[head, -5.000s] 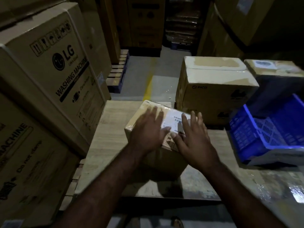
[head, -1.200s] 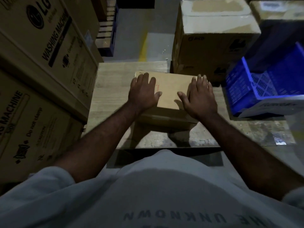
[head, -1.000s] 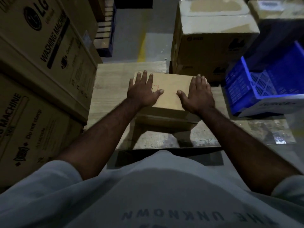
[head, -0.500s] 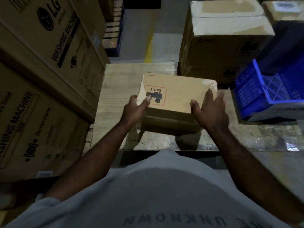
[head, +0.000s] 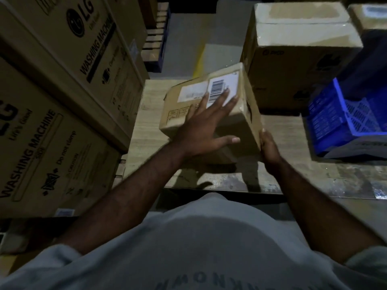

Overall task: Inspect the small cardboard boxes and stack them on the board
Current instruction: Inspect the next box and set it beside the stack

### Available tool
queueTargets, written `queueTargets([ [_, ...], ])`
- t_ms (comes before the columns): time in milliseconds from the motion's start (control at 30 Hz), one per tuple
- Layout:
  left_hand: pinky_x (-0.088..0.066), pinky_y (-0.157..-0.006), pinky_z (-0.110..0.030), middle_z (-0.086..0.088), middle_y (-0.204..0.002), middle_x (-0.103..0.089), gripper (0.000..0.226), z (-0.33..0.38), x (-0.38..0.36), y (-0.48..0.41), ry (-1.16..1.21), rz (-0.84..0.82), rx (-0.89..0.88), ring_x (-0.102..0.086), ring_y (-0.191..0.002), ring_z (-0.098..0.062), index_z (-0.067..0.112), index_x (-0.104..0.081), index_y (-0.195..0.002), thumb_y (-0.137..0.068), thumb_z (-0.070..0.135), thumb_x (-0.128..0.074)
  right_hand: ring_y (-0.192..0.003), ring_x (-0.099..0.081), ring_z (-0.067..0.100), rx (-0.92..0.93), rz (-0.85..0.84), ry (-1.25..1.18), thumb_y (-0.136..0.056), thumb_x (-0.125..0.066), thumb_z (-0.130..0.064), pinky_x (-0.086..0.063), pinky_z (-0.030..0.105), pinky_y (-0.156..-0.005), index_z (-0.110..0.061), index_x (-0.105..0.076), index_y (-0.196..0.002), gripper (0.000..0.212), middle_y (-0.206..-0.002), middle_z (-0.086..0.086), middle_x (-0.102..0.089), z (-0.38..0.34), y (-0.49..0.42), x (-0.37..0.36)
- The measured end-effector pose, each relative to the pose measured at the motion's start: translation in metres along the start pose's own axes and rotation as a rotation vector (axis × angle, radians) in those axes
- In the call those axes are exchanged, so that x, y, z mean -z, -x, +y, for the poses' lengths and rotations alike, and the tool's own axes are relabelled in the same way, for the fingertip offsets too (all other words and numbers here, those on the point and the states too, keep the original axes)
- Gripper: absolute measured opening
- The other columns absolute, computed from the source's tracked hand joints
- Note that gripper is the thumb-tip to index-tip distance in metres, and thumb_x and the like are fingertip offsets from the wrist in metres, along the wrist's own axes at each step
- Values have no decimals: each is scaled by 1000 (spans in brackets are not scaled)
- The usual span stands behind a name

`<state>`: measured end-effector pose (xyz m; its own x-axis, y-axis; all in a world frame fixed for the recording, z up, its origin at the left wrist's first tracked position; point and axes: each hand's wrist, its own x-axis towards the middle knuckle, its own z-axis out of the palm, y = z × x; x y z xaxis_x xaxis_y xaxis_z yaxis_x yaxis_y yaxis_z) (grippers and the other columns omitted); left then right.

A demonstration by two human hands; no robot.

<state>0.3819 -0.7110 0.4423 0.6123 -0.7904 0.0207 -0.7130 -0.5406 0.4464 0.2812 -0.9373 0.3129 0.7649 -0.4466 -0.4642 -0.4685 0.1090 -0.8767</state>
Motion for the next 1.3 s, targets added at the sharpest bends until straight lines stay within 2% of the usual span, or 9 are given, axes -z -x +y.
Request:
queueTargets([
  [67, -4, -122, -66, 14, -171, 11, 100, 9, -8, -7, -143, -27, -26, 11, -157, -35, 44, 3, -161, -88, 69, -60, -123, -65, 38, -55, -17, -86, -111, -29, -54, -61, 48, -91, -15, -57, -144, 58, -126, 12, -72, 6, 1, -7],
  [133, -6, -121, -67, 11, -171, 11, 101, 21, -19, -14, -237, -34, -48, 9, -157, -37, 42, 4, -162, -90, 61, -64, -110, -73, 25, -105, -12, -219, -113, -24, -50, -63, 36, -83, -12, -63, -139, 60, -114, 6, -78, -6, 9, -13],
  [267, -12, -122, -66, 3, -173, 5, 102, 45, -44, -27, -359, -45, -120, 1, -157, -39, 37, 0, -163, -90, 53, -68, -106, -74, 22, -17, 24, -351, -115, -30, -40, -61, 35, -85, -26, -73, -115, 45, -112, 1, -79, -34, 23, -3],
  [400, -15, -125, -57, -6, -172, -5, 103, 59, -63, -33, -444, -51, -201, -9, -157, -37, 26, -10, -164, -86, 52, -71, -122, -68, 20, 193, 129, -388, -114, -27, -44, -55, 37, -102, -16, -58, -143, 51, -131, 4, -72, -54, 45, 17],
  [500, -10, -125, -54, -10, -172, -4, 102, 60, -66, -31, -409, -57, -134, -7, -158, -33, 17, -11, -164, -89, 52, -69, -123, -63, 0, 471, 270, -80, -115, -31, -36, -52, 21, -96, -11, -38, -159, 52, -135, -3, -64, -58, 66, 30],
  [567, -6, -126, -54, -13, -172, 1, 102, 53, -62, -26, -411, -44, -36, -1, -158, -32, 15, -6, -164, -90, 52, -65, -141, -52, 13, 639, 338, 287, -111, -38, -42, -47, 34, -113, -14, -34, -162, 58, -149, 9, -57, -56, 76, 35],
  [667, -5, -127, -53, -19, -170, 8, 100, 36, -53, -17, -434, -33, 77, 6, -158, -35, 12, -2, -164, -92, 55, -56, -159, -18, 22, 688, 279, 659, -104, -53, -43, -20, 36, -126, -13, -26, -164, 73, -170, 9, -27, -51, 87, 31],
  [833, -5, -128, -51, -23, -169, 6, 112, 18, -51, -7, -442, -13, 141, 5, -157, -38, 10, 0, -163, -87, 61, -65, -160, -10, 29, 684, 284, 1139, -100, -60, -51, -3, 44, -127, -6, -19, -164, 89, -172, 15, -17, -41, 89, 15],
  [1300, -2, -126, -44, -19, -171, 2, 124, 23, -47, -5, -406, -6, 181, 2, -158, -33, 13, -5, -164, -77, 94, -40, -158, -20, 34, 664, 312, 1382, -97, -40, -70, -16, 49, -127, -1, -21, -163, 97, -170, 21, -22, -46, 91, 15],
])
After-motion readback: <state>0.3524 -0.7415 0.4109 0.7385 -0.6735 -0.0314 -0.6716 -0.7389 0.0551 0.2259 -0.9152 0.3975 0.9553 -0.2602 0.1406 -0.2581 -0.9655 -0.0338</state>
